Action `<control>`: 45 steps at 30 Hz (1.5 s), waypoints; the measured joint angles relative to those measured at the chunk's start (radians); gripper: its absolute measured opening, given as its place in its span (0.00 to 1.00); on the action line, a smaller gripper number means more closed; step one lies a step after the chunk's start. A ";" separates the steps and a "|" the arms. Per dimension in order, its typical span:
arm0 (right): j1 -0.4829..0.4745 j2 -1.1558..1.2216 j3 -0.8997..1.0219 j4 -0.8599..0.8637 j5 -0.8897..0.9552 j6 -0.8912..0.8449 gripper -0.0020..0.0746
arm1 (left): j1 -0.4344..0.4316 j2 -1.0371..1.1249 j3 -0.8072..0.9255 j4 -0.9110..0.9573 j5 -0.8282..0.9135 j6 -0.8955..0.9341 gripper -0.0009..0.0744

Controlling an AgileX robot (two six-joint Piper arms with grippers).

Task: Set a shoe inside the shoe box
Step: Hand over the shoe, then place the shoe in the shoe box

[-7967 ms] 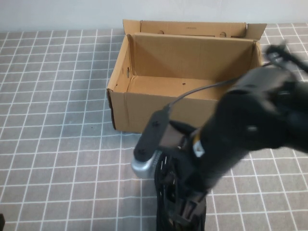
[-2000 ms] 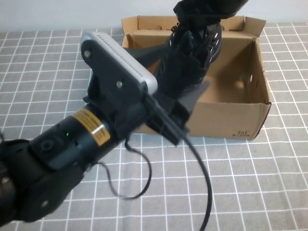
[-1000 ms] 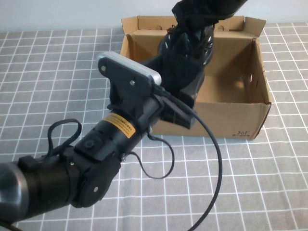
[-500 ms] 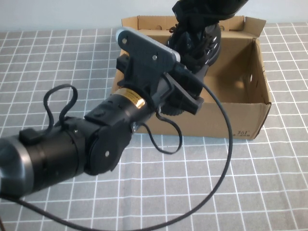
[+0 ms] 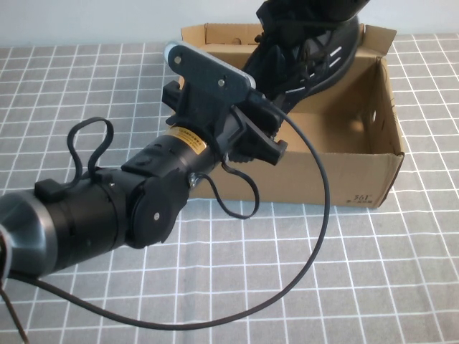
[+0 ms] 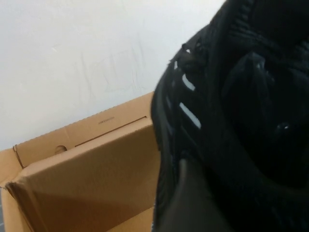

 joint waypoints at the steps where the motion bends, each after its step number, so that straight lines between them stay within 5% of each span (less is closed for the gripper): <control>1: 0.000 0.000 0.000 0.000 0.000 0.000 0.02 | 0.000 0.001 0.000 0.002 0.000 0.000 0.57; 4: 0.000 0.000 0.000 0.002 0.000 0.000 0.02 | 0.000 0.002 0.000 0.006 0.000 0.012 0.37; 7: 0.000 0.000 0.000 0.011 0.002 -0.014 0.02 | 0.000 0.002 -0.002 0.008 0.009 0.051 0.29; 17: 0.000 0.010 0.000 0.028 0.004 -0.034 0.02 | 0.000 0.011 -0.002 0.008 0.025 0.095 0.13; 24: 0.000 0.010 0.000 0.022 0.008 -0.039 0.03 | 0.008 0.011 -0.008 0.008 0.028 0.139 0.13; 32: 0.000 0.001 -0.008 0.006 -0.013 -0.039 0.41 | 0.064 0.030 -0.078 0.021 0.249 0.143 0.13; 35: 0.000 0.000 -0.008 -0.019 -0.013 -0.039 0.46 | 0.076 0.030 -0.108 0.064 0.287 0.143 0.13; 40: 0.000 -0.013 -0.008 -0.088 -0.013 -0.039 0.39 | 0.090 0.030 -0.152 0.142 0.367 0.143 0.12; 45: 0.000 -0.083 -0.008 -0.142 -0.013 -0.039 0.17 | 0.111 0.034 -0.246 0.193 0.505 0.139 0.12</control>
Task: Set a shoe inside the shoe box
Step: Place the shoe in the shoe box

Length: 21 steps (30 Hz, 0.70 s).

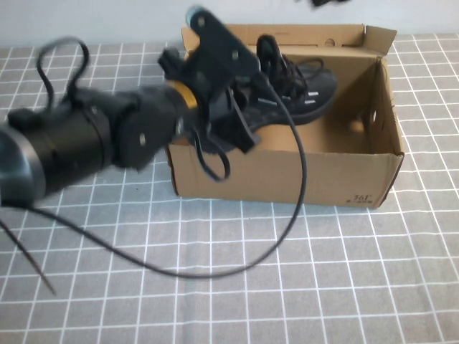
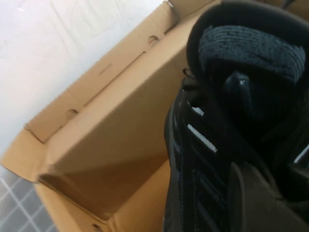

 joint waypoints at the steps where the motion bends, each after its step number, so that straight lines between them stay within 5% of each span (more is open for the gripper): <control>1: 0.000 -0.019 0.000 -0.010 0.000 0.000 0.12 | 0.004 0.002 -0.029 0.007 0.035 0.002 0.12; 9: 0.000 -0.160 0.125 -0.056 0.000 0.015 0.01 | 0.030 0.027 -0.310 -0.039 0.381 0.116 0.12; 21: 0.000 -0.301 0.374 -0.138 -0.002 0.095 0.01 | 0.215 0.132 -0.567 -0.585 0.775 0.654 0.12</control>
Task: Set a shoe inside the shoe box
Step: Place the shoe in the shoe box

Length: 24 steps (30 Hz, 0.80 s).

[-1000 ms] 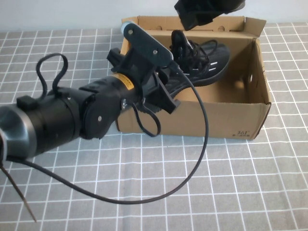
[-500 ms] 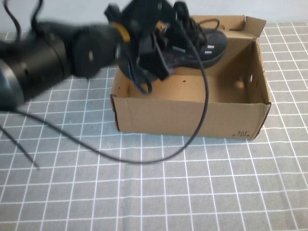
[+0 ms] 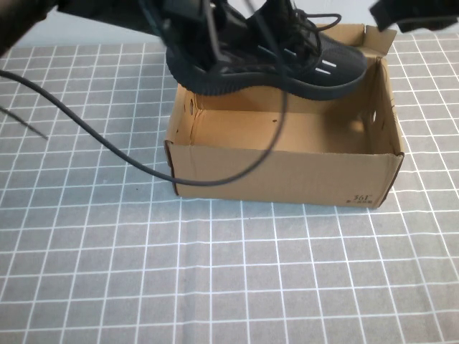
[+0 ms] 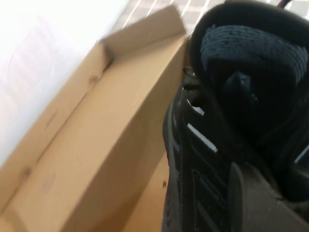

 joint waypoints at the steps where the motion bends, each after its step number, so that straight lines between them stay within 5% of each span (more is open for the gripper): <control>1: 0.000 -0.017 0.019 -0.002 0.000 0.010 0.01 | 0.023 0.013 -0.005 -0.062 0.019 0.076 0.12; 12: 0.000 -0.228 0.249 -0.049 -0.003 0.118 0.01 | 0.120 0.186 -0.007 -0.518 0.091 0.546 0.12; 24: 0.000 -0.388 0.442 -0.055 -0.005 0.178 0.01 | 0.120 0.334 -0.043 -0.565 0.081 0.694 0.12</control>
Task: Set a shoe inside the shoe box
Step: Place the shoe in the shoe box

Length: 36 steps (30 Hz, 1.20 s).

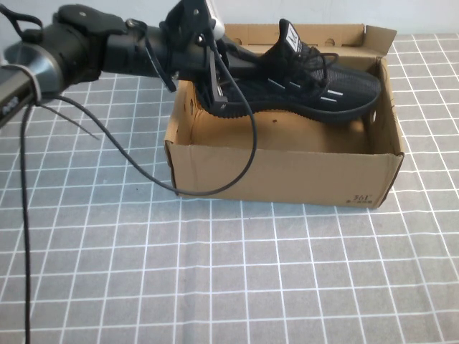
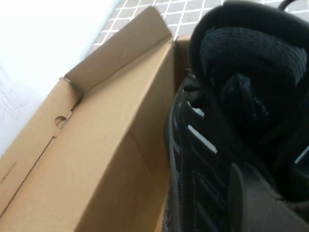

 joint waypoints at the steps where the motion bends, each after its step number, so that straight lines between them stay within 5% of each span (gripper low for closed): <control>1: 0.000 -0.005 0.010 0.000 0.000 0.000 0.01 | 0.000 0.015 -0.012 0.000 -0.001 0.002 0.12; 30: 0.000 -0.006 0.024 0.016 0.000 0.001 0.01 | 0.000 0.244 -0.139 -0.019 -0.092 0.066 0.12; 32: 0.000 -0.006 0.024 0.016 0.000 0.001 0.01 | 0.000 0.244 -0.139 -0.026 -0.099 0.066 0.17; 36: 0.000 -0.006 0.024 0.019 0.000 0.001 0.01 | 0.000 0.244 -0.141 -0.046 -0.101 0.013 0.45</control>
